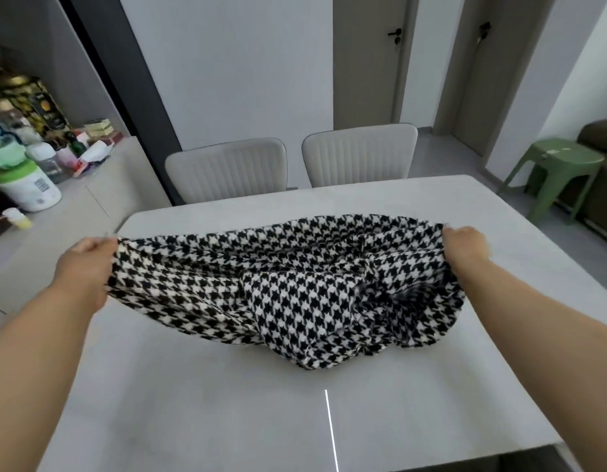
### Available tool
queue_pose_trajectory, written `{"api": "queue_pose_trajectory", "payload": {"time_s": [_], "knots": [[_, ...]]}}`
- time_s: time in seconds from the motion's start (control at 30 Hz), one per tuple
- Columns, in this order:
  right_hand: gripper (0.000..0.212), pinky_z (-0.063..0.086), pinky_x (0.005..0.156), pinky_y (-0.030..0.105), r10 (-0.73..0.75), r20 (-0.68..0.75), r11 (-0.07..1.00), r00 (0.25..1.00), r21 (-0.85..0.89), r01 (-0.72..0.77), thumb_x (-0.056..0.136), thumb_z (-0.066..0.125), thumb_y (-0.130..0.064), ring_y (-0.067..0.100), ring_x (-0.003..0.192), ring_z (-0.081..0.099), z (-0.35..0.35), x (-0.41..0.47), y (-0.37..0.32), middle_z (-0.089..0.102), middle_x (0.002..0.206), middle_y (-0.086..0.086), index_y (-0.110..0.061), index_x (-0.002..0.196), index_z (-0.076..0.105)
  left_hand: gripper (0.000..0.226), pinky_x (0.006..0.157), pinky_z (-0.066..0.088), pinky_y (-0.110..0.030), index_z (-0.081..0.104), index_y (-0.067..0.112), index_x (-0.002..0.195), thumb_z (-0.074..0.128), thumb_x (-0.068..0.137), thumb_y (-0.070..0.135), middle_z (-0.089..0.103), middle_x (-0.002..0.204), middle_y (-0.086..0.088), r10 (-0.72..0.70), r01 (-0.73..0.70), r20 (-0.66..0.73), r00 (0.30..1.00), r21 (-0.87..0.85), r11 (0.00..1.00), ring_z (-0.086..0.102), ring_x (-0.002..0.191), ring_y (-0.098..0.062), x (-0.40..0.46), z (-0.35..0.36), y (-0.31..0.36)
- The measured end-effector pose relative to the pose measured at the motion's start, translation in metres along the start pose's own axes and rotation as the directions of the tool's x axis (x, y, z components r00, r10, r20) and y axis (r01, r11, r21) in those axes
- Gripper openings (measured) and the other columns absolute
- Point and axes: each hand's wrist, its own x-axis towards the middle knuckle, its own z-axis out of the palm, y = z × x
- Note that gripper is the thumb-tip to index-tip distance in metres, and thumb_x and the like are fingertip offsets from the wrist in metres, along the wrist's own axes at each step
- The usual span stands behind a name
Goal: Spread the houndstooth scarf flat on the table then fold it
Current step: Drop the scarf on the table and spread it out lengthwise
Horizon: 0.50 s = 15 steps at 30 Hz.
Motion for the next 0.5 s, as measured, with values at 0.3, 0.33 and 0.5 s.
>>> {"api": "queue_pose_trajectory", "payload": {"time_s": [0.3, 0.33, 0.5], "knots": [[0.049, 0.048, 0.090, 0.039, -0.419, 0.281, 0.847, 0.863, -0.221, 0.483, 0.091, 0.050, -0.053, 0.026, 0.108, 0.055, 0.088, -0.064, -0.011, 0.059, 0.119, 0.009, -0.012, 0.120, 0.054, 0.017, 0.101, 0.046, -0.043, 0.065, 0.021, 0.084, 0.066, 0.090, 0.037, 0.068, 0.106, -0.010, -0.185, 0.148, 0.234, 0.954, 0.167, 0.975, 0.063, 0.100, -0.028, -0.020, 0.039, -0.052], [0.053, 0.047, 0.094, 0.040, -0.430, 0.327, 0.830, 0.841, -0.224, 0.511, 0.091, 0.050, -0.053, 0.026, 0.112, 0.054, 0.097, -0.068, -0.011, 0.057, 0.124, 0.009, -0.013, 0.124, 0.052, 0.018, 0.103, 0.045, -0.047, 0.065, 0.020, 0.089, 0.065, 0.091, 0.037, 0.068, 0.112, -0.011, -0.207, 0.169, 0.256, 0.944, 0.162, 0.972, 0.062, 0.106, -0.030, -0.023, 0.042, -0.055], [0.089, 0.029, 0.111, 0.053, -0.165, 0.421, 0.818, 0.892, -0.446, 0.362, 0.087, 0.031, -0.073, 0.034, 0.140, 0.030, 0.122, -0.067, 0.008, 0.027, 0.155, 0.014, -0.013, 0.151, 0.018, 0.051, 0.088, 0.053, -0.048, 0.059, 0.004, 0.100, 0.036, 0.100, 0.050, 0.068, 0.099, -0.021, -0.387, 0.378, 0.114, 0.915, 0.094, 0.921, 0.066, 0.090, -0.035, -0.045, 0.048, -0.112]]}}
